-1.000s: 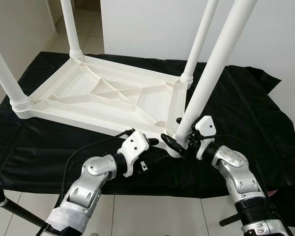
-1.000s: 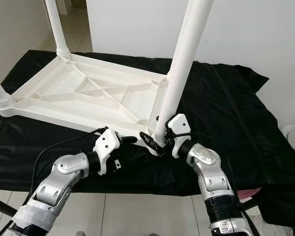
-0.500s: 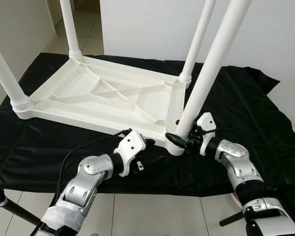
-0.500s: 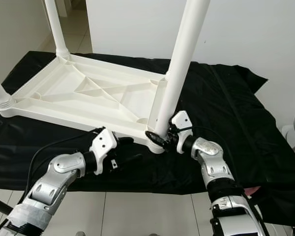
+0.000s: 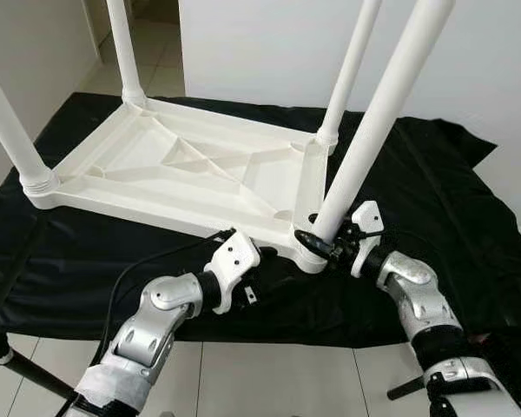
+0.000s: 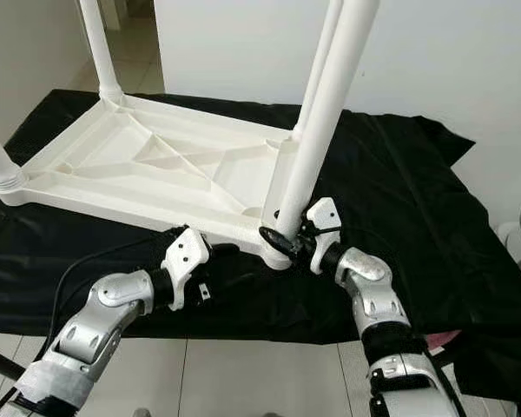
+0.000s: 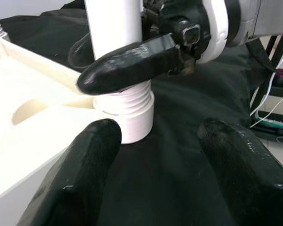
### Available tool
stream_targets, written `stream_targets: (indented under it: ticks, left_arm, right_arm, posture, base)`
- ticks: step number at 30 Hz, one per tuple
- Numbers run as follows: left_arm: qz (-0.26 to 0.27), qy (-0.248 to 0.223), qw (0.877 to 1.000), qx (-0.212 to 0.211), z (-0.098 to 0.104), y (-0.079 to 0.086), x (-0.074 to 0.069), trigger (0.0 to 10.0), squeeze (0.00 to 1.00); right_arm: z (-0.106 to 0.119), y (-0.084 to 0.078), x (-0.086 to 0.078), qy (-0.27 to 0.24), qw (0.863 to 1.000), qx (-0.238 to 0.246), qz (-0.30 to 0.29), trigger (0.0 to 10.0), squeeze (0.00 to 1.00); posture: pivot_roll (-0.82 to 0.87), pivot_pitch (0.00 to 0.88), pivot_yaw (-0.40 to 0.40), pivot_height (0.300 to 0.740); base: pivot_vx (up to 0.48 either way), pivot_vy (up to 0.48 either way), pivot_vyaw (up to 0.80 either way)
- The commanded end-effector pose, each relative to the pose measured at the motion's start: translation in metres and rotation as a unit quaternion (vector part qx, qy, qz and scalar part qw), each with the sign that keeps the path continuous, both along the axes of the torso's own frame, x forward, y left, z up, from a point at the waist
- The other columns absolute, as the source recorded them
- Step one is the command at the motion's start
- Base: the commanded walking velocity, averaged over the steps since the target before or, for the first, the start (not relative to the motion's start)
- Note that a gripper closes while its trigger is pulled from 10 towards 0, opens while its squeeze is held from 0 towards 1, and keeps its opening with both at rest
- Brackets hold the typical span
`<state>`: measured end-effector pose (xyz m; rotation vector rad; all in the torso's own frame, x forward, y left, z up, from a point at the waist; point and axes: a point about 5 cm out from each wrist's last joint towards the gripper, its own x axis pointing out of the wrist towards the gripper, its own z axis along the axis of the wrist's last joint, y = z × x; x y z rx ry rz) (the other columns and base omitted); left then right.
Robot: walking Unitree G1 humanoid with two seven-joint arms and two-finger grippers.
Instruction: Building children table
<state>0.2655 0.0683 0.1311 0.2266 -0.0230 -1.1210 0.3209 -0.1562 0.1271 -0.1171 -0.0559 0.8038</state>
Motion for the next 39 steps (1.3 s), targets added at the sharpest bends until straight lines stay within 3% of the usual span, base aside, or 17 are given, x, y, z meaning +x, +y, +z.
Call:
stream_targets:
  ticks: [1, 3, 6, 10, 14, 16, 17, 18, 19, 20, 24, 31, 32, 35, 36, 39]
  left_arm:
    - [0.000, 0.001, 1.000, -0.002, -0.001, -0.002, -0.001, 10.0, 0.00]
    - [0.000, 0.001, 1.000, -0.004, -0.001, -0.002, -0.001, 10.0, 0.00]
    - [0.000, 0.001, 1.000, -0.004, -0.001, -0.002, -0.001, 10.0, 0.00]
    - [0.002, -0.002, 1.000, -0.003, -0.001, -0.002, 0.000, 10.0, 0.00]
    - [0.004, -0.003, 1.000, -0.004, 0.000, 0.000, 0.002, 10.0, 0.00]
    - [0.008, -0.004, 1.000, -0.006, 0.001, 0.001, 0.003, 10.0, 0.00]
    - [0.011, -0.006, 1.000, -0.007, 0.002, 0.002, 0.004, 10.0, 0.00]
    - [0.016, -0.008, 1.000, -0.008, 0.003, 0.003, 0.006, 10.0, 0.00]
    - [0.016, -0.008, 1.000, -0.008, 0.003, 0.003, 0.006, 10.0, 0.00]
    - [0.018, -0.010, 1.000, -0.008, 0.004, 0.004, 0.007, 10.0, 0.00]
    - [0.025, -0.012, 1.000, -0.011, 0.006, 0.006, 0.009, 10.0, 0.00]
    - [0.029, -0.015, 0.999, -0.011, 0.008, 0.009, 0.013, 10.0, 0.00]
    - [0.029, -0.015, 0.999, -0.011, 0.009, 0.009, 0.013, 10.0, 0.00]
    - [0.028, -0.016, 0.999, -0.010, 0.009, 0.009, 0.013, 10.0, 0.00]
    - [0.029, -0.017, 0.999, -0.012, 0.010, 0.008, 0.014, 10.0, 0.00]
    - [0.030, -0.017, 0.999, -0.013, 0.010, 0.008, 0.014, 10.0, 0.00]
  right_arm:
    - [0.003, 0.001, -0.001, -0.013, 0.999, 0.012, -0.036, 10.0, 0.00]
    - [0.001, 0.008, -0.007, -0.011, 0.996, 0.000, -0.085, 10.0, 0.00]
    - [0.001, 0.011, -0.010, -0.010, 0.997, 0.001, -0.083, 10.0, 0.00]
    - [0.004, 0.016, -0.018, -0.012, 0.986, 0.018, -0.164, 10.0, 0.00]
    - [0.004, 0.010, -0.019, 0.000, 0.958, 0.039, -0.284, 10.0, 0.00]
    - [0.006, 0.011, -0.021, -0.010, 0.950, 0.042, -0.310, 10.0, 0.00]
    - [0.007, 0.010, -0.024, -0.014, 0.937, 0.042, -0.346, 10.0, 0.00]
    - [0.008, 0.009, -0.029, -0.023, 0.913, 0.043, -0.405, 10.0, 0.00]
    - [0.008, 0.009, -0.029, -0.023, 0.913, 0.043, -0.405, 10.0, 0.00]
    - [0.009, 0.009, -0.030, -0.023, 0.903, 0.052, -0.426, 10.0, 0.00]
    - [0.013, 0.014, -0.033, -0.029, 0.898, 0.063, -0.434, 10.0, 0.00]
    - [0.015, 0.023, -0.032, -0.018, 0.911, 0.074, -0.406, 10.0, 0.00]
    - [0.017, 0.025, -0.032, -0.018, 0.914, 0.082, -0.396, 10.0, 1.00]
    - [0.019, 0.027, -0.032, -0.020, 0.918, 0.085, -0.388, 10.0, 1.00]
    - [0.023, 0.031, -0.032, -0.024, 0.930, 0.097, -0.354, 10.0, 1.00]
    - [0.025, 0.031, -0.031, -0.018, 0.942, 0.109, -0.317, 10.0, 1.00]
  posture:
    - [-0.01, 0.000, -0.073, 0.740]
    - [-0.01, 0.000, -0.074, 0.740]
    - [-0.02, 0.000, -0.074, 0.740]
    - [-0.02, 0.000, -0.073, 0.740]
    - [-0.03, 0.000, -0.075, 0.740]
    - [-0.03, 0.000, -0.075, 0.740]
    - [-0.03, 0.000, -0.078, 0.740]
    - [-0.02, 0.000, -0.078, 0.740]
    - [-0.02, 0.000, -0.078, 0.740]
    - [-0.02, 0.000, -0.078, 0.740]
    - [-0.02, 0.000, -0.072, 0.740]
    - [-0.03, 0.000, -0.067, 0.740]
    - [-0.03, 0.000, -0.068, 0.740]
    - [-0.03, 0.000, -0.070, 0.740]
    - [-0.03, 0.000, -0.071, 0.740]
    - [-0.03, 0.000, -0.071, 0.740]
  base:
    - [0.000, 0.000, 0.00]
    - [0.000, 0.000, 0.00]
    - [0.000, 0.000, 0.00]
    - [0.000, 0.000, 0.00]
    - [0.000, 0.000, 0.00]
    - [0.000, 0.000, 0.00]
    - [0.000, 0.000, 0.00]
    - [0.000, 0.000, 0.00]
    - [0.000, 0.000, 0.00]
    - [0.000, 0.000, 0.00]
    - [0.000, 0.000, 0.00]
    - [0.000, 0.000, 0.00]
    - [0.000, 0.000, 0.00]
    - [0.000, 0.000, 0.00]
    - [0.000, 0.000, 0.00]
    - [0.000, 0.000, 0.00]
